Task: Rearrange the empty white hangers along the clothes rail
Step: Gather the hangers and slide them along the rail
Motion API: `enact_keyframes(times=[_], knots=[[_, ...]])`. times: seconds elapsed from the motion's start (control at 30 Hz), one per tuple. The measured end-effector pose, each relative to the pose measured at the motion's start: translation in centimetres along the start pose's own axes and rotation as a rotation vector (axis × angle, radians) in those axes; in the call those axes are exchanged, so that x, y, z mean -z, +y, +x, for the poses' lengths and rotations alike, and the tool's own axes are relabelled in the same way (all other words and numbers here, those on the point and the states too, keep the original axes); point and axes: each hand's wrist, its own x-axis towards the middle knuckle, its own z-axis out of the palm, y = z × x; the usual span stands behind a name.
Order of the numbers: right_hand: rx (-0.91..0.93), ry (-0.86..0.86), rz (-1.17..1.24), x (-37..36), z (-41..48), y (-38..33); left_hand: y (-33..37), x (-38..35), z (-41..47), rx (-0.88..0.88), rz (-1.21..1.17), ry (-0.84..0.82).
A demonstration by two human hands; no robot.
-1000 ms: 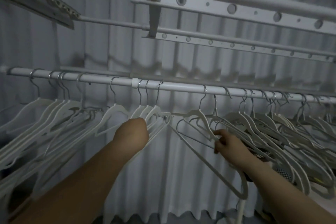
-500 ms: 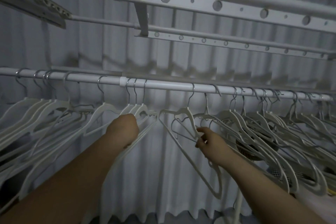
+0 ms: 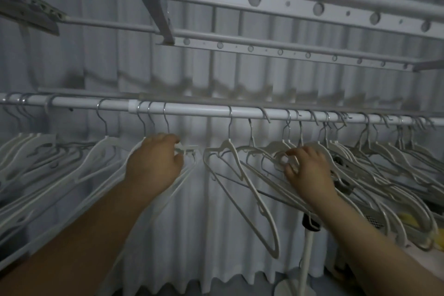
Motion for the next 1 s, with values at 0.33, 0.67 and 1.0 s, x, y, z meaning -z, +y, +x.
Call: enact_keyframes(times=[0.33, 0.67, 1.0], knots=[[-0.288, -0.618, 0.387, 1.3, -0.9, 3.3, 8.5, -6.6, -1.9, 0.051, -0.355, -0.274], [-0.174, -0.503, 0.348, 0.2, -1.9, 3.5, 5.8, -8.9, -3.0, 0.351, -0.456, -0.197], [-0.154, -0.371, 0.194, -0.4, -0.2, 0.1, 2.4, -7.2, -2.9, 0.359, -0.379, -0.134]])
